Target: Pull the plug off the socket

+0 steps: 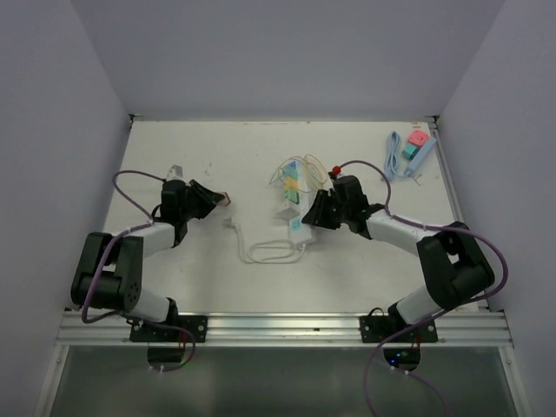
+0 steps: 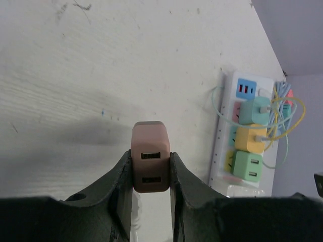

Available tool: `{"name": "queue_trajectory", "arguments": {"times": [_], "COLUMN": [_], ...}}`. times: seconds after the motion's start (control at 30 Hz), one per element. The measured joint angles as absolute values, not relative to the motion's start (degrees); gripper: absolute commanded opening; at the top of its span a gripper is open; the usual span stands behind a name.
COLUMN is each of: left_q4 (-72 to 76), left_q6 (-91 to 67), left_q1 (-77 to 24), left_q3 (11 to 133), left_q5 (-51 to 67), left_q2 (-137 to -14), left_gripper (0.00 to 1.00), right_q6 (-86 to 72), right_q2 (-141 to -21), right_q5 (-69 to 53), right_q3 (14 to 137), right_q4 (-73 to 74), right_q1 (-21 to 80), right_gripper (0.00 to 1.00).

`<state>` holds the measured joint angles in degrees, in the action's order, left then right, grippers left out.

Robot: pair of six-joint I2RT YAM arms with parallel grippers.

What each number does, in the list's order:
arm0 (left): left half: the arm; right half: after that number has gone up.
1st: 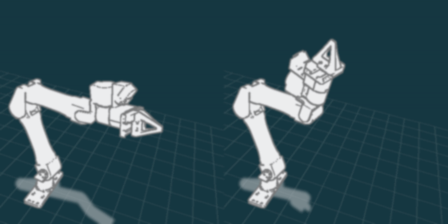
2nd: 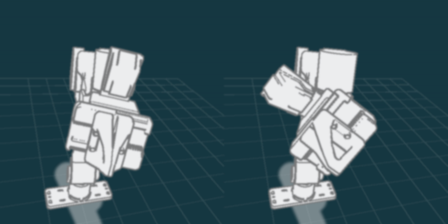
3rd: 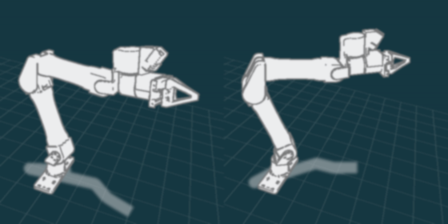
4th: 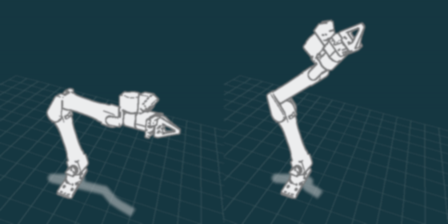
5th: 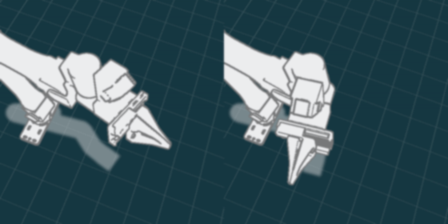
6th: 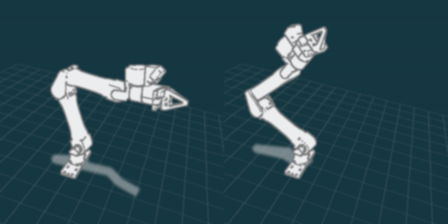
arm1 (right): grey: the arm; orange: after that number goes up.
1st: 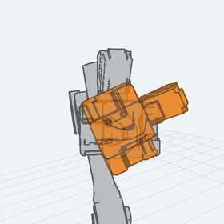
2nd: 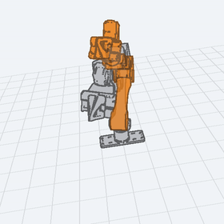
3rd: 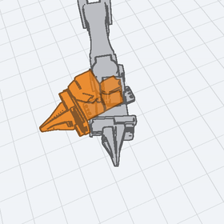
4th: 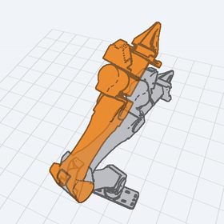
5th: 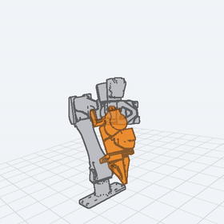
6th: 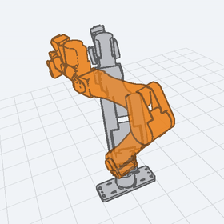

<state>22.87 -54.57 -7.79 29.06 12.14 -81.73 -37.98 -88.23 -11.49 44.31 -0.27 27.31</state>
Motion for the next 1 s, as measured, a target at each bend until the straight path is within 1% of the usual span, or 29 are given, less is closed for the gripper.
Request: {"name": "queue_trajectory", "arguments": {"times": [0.07, 0.1, 0.17, 0.2, 0.27, 0.3, 0.37, 0.4, 0.5, 0.6, 0.73, 0.87, 1.0], "left_q4": [24.1, 25.1, 26.5, 27.0, 28.0, 28.2, 28.1, 27.8, 26.3, 23.3, 18.5, 13.9, 10.9], "left_q6": [-54.5, -54.5, -54.7, -54.8, -55.6, -55.3, -55.1, -54.7, -53.1, -49.8, -42.7, -32.4, -23.3], "left_q1": [-5.6, -4.6, -2.7, -1.8, -0.3, 0.2, 0.8, 1.1, 1.4, 1.4, -1.3, -11.3, -21.6], "left_q3": [30.9, 31.7, 32.9, 33.4, 34.3, 34.8, 35.4, 35.5, 35.5, 35.5, 35.6, 37.2, 39.5], "left_q5": [11.9, 12.0, 12.2, 12.3, 13.4, 13.5, 13.7, 13.7, 14.0, 15.0, 14.5, 13.2, 12.4], "left_q2": [-85.3, -87.1, -90.6, -92.4, -95.0, -95.4, -95.7, -95.6, -94.8, -91.6, -84.9, -79.0, -77.8], "left_gripper": [0.00, 0.02, 0.12, 0.25, 0.42, 0.56, 0.67, 0.78, 0.95, 0.98, 0.98, 0.99, 1.00], "right_q6": [-37.7, -37.5, -37.2, -37.1, -36.8, -36.8, -36.4, -36.3, -35.8, -35.4, -34.0, -31.7, -29.2], "right_q2": [-87.8, -87.7, -87.5, -87.4, -87.2, -87.1, -86.8, -86.7, -86.4, -86.2, -86.2, -86.2, -86.2], "right_q5": [-11.6, -11.6, -11.7, -11.7, -11.8, -11.9, -11.9, -11.9, -12.0, -12.1, -12.2, -12.2, -12.1], "right_q3": [44.0, 44.0, 43.9, 43.9, 43.9, 43.9, 43.9, 43.9, 43.9, 44.1, 45.2, 46.7, 48.1], "right_q4": [-0.1, 0.0, 0.2, 0.4, 0.7, 0.8, 1.3, 1.6, 2.3, 3.2, 5.6, 8.8, 11.9], "right_q1": [27.3, 27.3, 27.2, 27.2, 27.2, 27.2, 27.2, 27.2, 27.2, 27.2, 27.1, 27.0, 26.9], "right_gripper": [0.00, 0.00, 0.00, 0.00, 0.00, 0.00, 0.00, 0.00, 0.00, 0.00, 0.00, 0.00, 0.00]}}
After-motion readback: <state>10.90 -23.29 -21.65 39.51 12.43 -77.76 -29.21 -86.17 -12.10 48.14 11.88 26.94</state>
